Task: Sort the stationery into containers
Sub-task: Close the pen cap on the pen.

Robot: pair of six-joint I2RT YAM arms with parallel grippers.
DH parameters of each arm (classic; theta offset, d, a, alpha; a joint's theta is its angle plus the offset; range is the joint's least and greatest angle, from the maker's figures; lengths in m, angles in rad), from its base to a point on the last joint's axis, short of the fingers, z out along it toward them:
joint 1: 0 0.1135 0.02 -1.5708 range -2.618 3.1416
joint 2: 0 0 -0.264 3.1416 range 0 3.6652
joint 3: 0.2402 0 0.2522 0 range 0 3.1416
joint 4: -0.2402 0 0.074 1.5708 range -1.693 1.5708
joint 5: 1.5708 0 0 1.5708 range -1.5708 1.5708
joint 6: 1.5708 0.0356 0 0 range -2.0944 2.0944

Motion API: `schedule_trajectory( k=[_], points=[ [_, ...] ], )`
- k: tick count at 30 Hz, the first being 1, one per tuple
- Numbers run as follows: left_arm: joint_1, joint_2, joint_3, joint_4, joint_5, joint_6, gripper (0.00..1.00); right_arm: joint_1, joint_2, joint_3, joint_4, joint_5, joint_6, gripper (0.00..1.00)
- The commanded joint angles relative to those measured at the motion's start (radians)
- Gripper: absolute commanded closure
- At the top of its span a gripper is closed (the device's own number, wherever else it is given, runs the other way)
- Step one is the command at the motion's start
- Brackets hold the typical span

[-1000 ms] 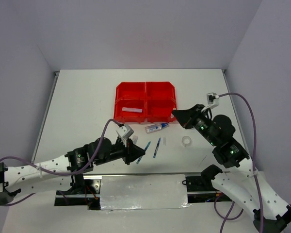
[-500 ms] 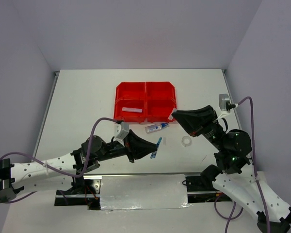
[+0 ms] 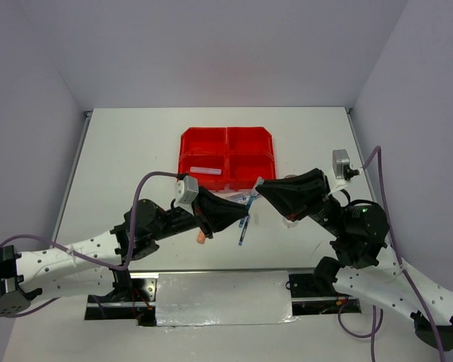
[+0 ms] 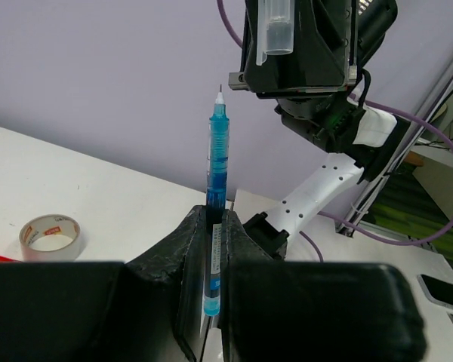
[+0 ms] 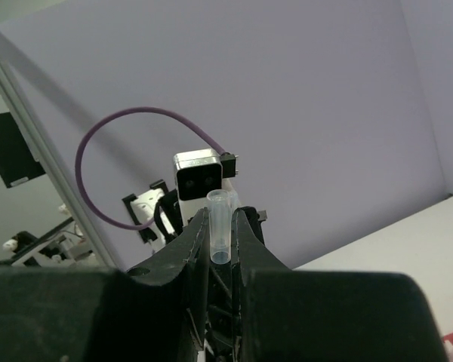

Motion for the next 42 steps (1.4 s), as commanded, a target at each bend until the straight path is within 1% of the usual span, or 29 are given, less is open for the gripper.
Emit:
schedule_trajectory(
  k=[1, 12, 22, 30, 42],
  points=[
    [0.012, -0.014, 0.013, 0.077, 0.028, 0.019, 1.00, 0.012, -0.008, 0.009, -0.008, 0.029, -0.066, 1.00],
    [0.012, -0.017, -0.006, 0.088, 0.088, -0.004, 1.00, 0.016, 0.002, 0.008, -0.039, 0.063, -0.106, 1.00],
    [0.014, -0.054, -0.034, 0.073, 0.040, -0.001, 1.00, 0.014, -0.003, 0.009, -0.065, 0.060, -0.117, 1.00],
    [0.015, -0.055, -0.023, 0.062, 0.025, 0.002, 1.00, 0.016, 0.014, 0.009, -0.065, 0.003, -0.121, 1.00],
    [0.021, -0.065, -0.031, 0.063, 0.001, -0.004, 1.00, 0.014, -0.005, -0.015, -0.084, 0.008, -0.126, 1.00]
  ],
)
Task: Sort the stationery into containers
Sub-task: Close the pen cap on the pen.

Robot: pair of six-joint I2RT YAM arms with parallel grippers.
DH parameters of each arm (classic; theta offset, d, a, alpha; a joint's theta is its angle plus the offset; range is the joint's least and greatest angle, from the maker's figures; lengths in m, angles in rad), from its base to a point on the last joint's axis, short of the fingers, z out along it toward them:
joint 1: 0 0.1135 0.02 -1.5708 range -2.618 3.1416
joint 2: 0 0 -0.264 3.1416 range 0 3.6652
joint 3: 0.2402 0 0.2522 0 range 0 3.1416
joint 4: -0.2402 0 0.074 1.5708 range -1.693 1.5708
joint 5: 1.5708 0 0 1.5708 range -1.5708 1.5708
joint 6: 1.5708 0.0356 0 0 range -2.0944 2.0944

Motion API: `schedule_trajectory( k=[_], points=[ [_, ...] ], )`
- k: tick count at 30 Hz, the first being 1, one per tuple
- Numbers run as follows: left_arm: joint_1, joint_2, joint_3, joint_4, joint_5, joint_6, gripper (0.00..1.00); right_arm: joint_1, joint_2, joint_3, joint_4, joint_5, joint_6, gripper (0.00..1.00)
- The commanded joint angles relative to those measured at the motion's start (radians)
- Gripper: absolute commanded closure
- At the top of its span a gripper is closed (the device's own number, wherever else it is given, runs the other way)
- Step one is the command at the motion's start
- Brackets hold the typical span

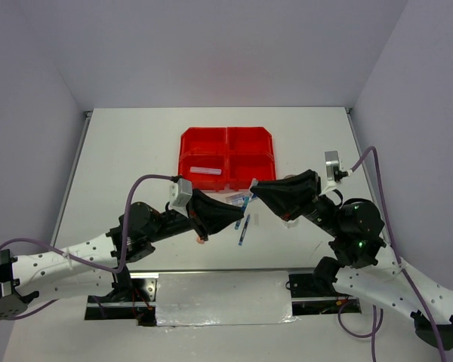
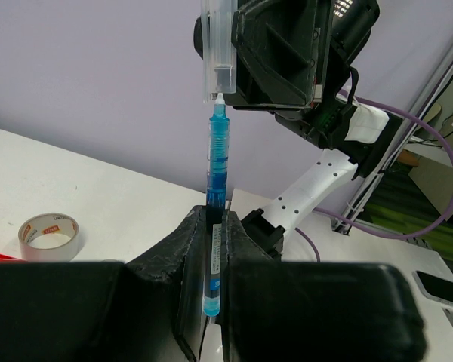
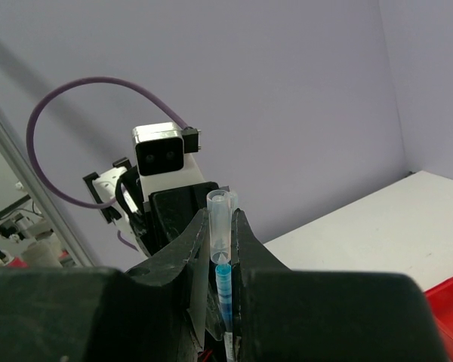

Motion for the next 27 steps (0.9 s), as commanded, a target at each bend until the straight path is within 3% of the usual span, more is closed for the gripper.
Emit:
schedule_trajectory(
  k=[1, 27],
  points=[
    [0.006, -0.014, 0.008, 0.058, -0.011, 0.001, 1.00, 0.008, -0.008, -0.012, 0.005, -0.007, -0.019, 1.00],
    [0.010, 0.001, 0.020, 0.066, -0.016, 0.014, 1.00, 0.008, 0.010, -0.044, 0.013, -0.012, -0.017, 0.98]
  ],
)
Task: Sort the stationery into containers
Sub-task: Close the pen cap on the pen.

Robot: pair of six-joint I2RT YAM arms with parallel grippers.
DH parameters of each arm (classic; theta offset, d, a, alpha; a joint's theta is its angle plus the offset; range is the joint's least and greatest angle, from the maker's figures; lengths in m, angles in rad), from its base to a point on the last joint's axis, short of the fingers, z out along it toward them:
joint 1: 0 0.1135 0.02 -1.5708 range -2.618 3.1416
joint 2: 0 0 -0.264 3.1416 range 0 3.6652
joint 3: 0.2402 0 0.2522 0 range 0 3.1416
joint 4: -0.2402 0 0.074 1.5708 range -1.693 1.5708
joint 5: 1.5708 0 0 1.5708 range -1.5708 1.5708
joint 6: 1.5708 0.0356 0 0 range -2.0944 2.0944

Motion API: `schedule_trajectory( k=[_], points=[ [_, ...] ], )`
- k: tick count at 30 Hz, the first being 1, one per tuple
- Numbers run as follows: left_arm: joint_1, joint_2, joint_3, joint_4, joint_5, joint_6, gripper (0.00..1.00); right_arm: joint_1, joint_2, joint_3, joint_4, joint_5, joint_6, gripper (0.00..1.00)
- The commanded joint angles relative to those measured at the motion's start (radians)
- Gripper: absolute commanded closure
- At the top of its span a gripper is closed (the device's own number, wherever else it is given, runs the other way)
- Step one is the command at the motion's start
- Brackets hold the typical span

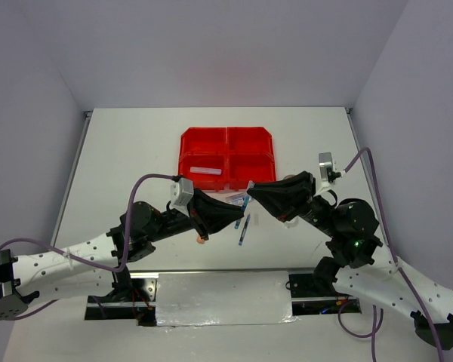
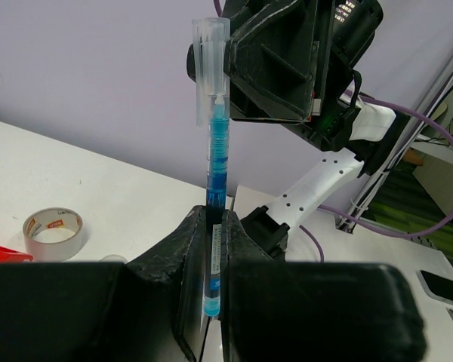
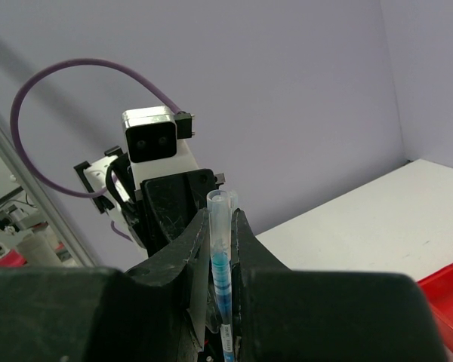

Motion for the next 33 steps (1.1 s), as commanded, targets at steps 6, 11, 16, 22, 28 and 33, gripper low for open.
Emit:
schedule_trajectory(
  k=[6, 11, 16, 22, 28, 33],
  points=[
    [0.004, -0.021, 0.017, 0.080, -0.033, 0.021, 1.00, 0.008, -0.015, -0.035, -0.015, 0.002, -0.014, 0.96],
    [0.004, -0.030, 0.017, 0.082, -0.041, 0.024, 1.00, 0.009, -0.015, -0.031, -0.036, -0.010, -0.020, 0.96],
    [0.004, -0.035, 0.014, 0.099, -0.041, 0.024, 1.00, 0.009, -0.008, -0.035, -0.032, -0.015, -0.014, 0.94],
    [0.004, -0.038, 0.003, 0.126, -0.032, 0.027, 1.00, 0.009, -0.015, -0.048, -0.001, -0.025, 0.015, 0.78],
    [0.004, -0.021, 0.006, 0.132, 0.036, 0.047, 1.00, 0.009, -0.009, -0.019, -0.005, -0.022, 0.025, 0.61],
    [0.004, -0.013, 0.000, 0.140, 0.085, 0.062, 1.00, 0.011, 0.008, 0.009, -0.016, -0.010, 0.026, 0.54]
  ],
)
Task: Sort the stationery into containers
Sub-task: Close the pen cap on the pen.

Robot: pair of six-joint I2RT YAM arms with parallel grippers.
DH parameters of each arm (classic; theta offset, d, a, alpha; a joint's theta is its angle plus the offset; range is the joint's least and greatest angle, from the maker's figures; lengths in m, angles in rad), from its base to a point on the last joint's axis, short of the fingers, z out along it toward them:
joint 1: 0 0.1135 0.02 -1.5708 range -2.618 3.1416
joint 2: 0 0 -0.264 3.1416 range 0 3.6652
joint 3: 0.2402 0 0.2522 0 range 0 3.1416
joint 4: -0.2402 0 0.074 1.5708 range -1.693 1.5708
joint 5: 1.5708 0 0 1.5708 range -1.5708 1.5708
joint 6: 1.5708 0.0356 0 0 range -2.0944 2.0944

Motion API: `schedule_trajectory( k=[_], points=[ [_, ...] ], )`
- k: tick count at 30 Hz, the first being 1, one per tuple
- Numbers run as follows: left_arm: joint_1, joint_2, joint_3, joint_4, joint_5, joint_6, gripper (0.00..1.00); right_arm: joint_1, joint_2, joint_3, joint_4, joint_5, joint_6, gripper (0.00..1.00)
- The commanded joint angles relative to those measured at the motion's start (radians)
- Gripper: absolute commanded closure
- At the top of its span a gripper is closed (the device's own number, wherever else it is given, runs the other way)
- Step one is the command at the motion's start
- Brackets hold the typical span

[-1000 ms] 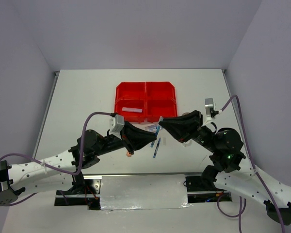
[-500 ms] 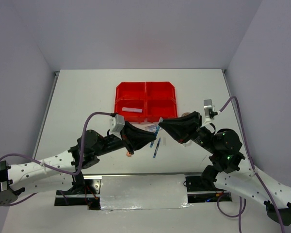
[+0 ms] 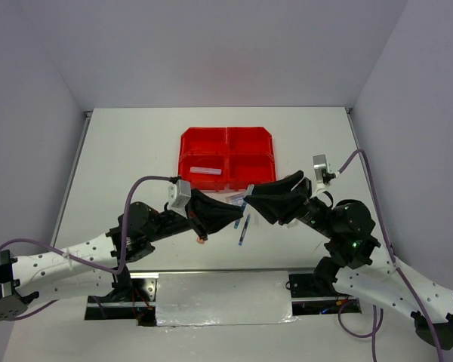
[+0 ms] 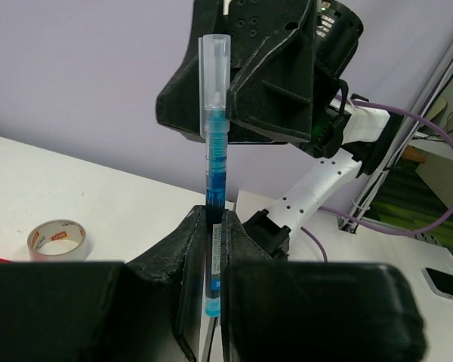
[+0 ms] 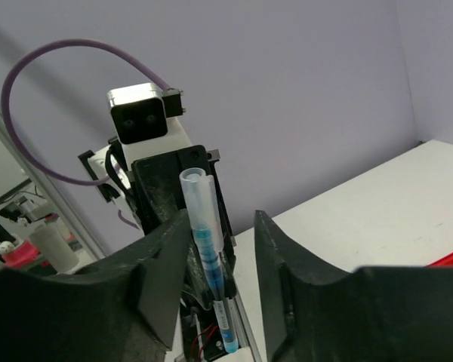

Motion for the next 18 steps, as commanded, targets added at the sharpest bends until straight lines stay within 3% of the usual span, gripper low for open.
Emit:
schedule_trajectory(
  k=[1, 6, 14, 17, 18],
  points=[
    [0.002, -0.007, 0.003, 0.114, 0.063, 0.036, 1.00, 0.007, 0.017, 0.039, -0.002, 0.004, -0.002, 0.52],
    [0.002, -0.029, -0.004, 0.108, 0.026, 0.043, 1.00, 0.007, 0.024, 0.042, 0.027, -0.069, 0.007, 0.44],
    [0.002, -0.033, 0.003, 0.103, 0.006, 0.046, 1.00, 0.008, 0.038, 0.057, 0.021, -0.149, 0.004, 0.43],
    [0.002, -0.035, 0.009, 0.098, 0.009, 0.047, 1.00, 0.010, 0.038, 0.051, 0.032, -0.181, 0.007, 0.46],
    [0.002, -0.033, 0.012, 0.100, 0.014, 0.047, 1.00, 0.010, 0.035, 0.048, 0.035, -0.184, 0.006, 0.54]
  ],
)
